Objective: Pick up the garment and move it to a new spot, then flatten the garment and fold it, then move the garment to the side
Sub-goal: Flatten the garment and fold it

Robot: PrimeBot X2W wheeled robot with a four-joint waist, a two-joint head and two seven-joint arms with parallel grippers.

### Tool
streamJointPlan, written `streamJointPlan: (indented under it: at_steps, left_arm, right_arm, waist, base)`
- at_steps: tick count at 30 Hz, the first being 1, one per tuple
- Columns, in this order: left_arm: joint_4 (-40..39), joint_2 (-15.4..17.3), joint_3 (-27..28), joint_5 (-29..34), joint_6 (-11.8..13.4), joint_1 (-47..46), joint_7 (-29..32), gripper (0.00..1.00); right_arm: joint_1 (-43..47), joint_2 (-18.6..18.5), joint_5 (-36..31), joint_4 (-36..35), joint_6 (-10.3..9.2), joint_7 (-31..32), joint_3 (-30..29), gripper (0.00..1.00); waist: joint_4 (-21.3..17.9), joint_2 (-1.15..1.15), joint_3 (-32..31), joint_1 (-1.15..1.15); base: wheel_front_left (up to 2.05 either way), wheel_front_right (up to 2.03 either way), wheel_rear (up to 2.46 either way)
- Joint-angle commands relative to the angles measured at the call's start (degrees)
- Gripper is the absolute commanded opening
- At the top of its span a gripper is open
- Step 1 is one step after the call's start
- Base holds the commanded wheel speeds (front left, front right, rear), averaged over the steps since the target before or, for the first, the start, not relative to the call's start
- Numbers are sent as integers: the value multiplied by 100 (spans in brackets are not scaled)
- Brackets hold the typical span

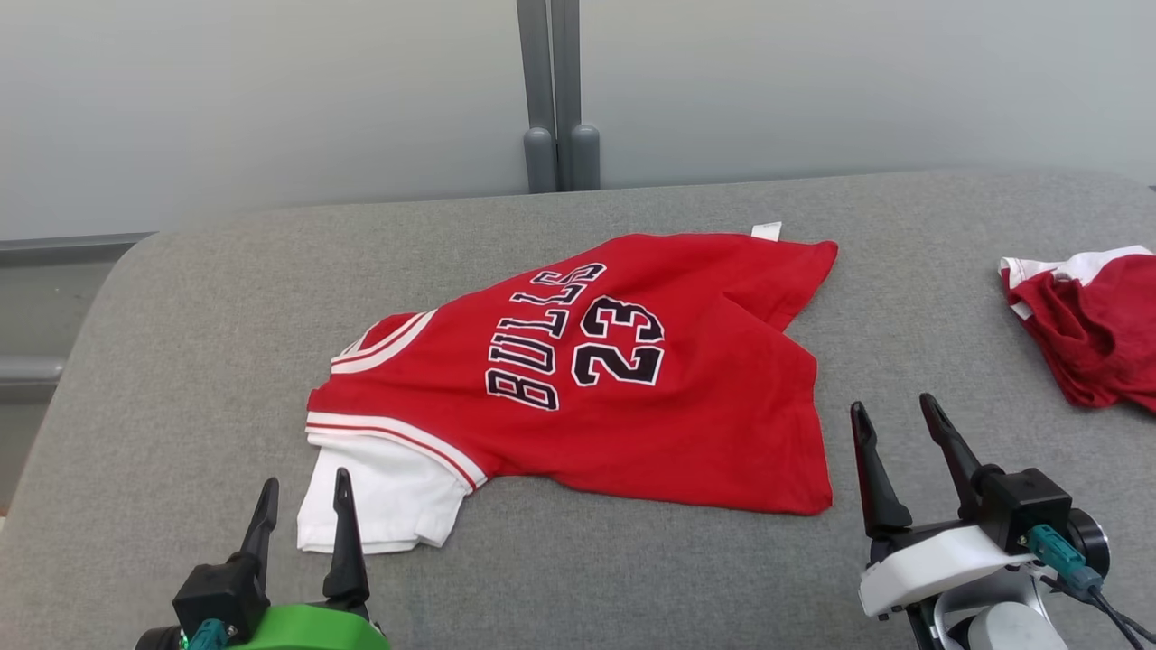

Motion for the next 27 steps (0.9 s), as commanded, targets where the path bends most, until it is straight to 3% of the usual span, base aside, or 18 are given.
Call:
streamJointPlan:
  at_steps: [1, 20, 27]
  left_arm:
    - [-31, -16, 28, -5, 27, 112, -15, 100]
    - [95, -51, 78, 99, 31, 130, -9, 100]
    - [682, 149, 52, 39, -9, -178, 544, 100]
  right_arm:
    - [27, -12, 35, 31, -8, -27, 43, 100]
    - [-47, -11, 111, 91, -8, -27, 231, 100]
    - [-67, -10, 105, 67, -8, -27, 249, 100]
  waist:
    - [-6, 0, -26, 0]
    - [-2, 0, -29, 0]
    - [-25, 0, 88, 0]
  base:
    - [0, 0, 0]
    - [0, 0, 0]
    - [0, 0, 0]
